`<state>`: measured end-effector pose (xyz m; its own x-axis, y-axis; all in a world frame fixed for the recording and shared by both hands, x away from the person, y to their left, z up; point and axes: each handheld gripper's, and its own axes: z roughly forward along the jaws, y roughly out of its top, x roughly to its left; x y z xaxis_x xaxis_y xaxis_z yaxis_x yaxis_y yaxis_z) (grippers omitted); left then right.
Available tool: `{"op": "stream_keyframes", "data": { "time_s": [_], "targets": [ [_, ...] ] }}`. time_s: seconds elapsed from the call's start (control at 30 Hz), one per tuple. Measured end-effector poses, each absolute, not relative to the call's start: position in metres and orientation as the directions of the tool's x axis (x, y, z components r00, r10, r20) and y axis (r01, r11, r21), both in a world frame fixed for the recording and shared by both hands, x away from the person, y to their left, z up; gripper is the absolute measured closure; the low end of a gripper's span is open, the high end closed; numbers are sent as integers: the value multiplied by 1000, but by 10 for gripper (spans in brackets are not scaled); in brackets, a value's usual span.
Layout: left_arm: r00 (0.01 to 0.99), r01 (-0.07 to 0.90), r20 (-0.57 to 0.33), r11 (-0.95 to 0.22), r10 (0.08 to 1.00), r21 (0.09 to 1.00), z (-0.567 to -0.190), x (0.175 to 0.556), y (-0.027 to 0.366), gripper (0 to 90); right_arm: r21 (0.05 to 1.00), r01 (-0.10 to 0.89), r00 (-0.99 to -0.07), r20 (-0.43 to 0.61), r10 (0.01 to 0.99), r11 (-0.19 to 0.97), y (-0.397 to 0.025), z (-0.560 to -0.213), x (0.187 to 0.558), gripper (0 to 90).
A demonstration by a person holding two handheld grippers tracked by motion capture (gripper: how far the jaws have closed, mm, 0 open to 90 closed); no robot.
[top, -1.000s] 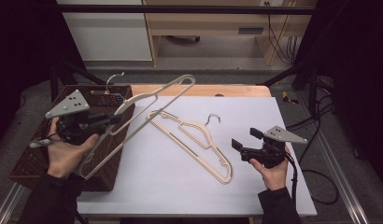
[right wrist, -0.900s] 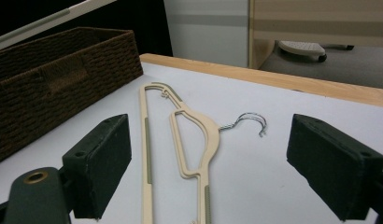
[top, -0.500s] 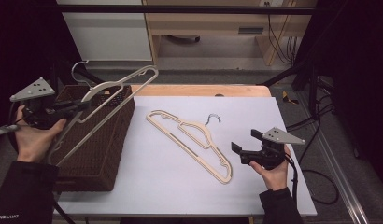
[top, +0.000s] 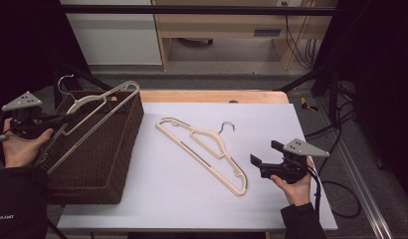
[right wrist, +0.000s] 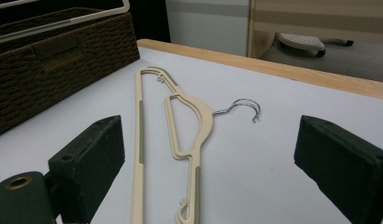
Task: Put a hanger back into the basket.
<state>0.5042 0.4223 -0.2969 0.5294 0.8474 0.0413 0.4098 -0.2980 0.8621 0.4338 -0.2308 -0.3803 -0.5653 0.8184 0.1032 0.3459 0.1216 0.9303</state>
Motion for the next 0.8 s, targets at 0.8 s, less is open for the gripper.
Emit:
{"op": "stream_keyframes", "data": {
  "time_s": [0.8],
  "targets": [
    [505, 568, -12, -322, 863, 757, -363, 513, 429, 856, 932, 339, -570, 95, 816, 128, -228, -382, 434, 94]
  ]
}}
